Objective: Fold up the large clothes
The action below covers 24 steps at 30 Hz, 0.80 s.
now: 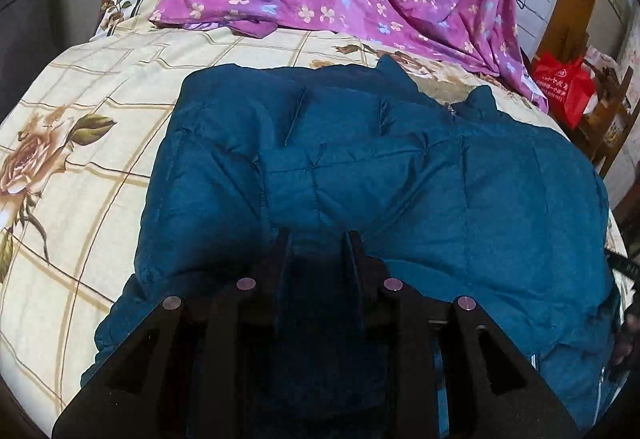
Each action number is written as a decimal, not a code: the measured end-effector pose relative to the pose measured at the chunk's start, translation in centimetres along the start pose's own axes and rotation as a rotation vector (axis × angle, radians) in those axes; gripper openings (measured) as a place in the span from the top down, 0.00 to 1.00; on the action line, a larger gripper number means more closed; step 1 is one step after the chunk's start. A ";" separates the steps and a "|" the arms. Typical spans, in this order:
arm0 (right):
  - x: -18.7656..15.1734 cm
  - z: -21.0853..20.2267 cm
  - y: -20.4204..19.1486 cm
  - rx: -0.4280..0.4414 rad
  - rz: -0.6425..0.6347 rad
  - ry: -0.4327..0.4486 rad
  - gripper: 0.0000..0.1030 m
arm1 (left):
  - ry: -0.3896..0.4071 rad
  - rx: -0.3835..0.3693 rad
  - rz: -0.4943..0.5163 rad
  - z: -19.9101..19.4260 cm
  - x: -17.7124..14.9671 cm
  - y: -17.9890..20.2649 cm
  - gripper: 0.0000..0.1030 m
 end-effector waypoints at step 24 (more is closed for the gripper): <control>4.8 -3.5 -14.7 0.102 -0.131 0.223 0.54 | -0.018 -0.003 -0.049 -0.1 -0.3 -0.5 0.75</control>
Point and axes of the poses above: each gripper's, at about its wrist camera, not at the fingertips, and z roughly the way its jaws point, y to its right, x to its top, the point moved 2 cm from there along z, roughly the way its jaws point, and after that the axes turned 4 degrees about z, right-handed, at the moved point
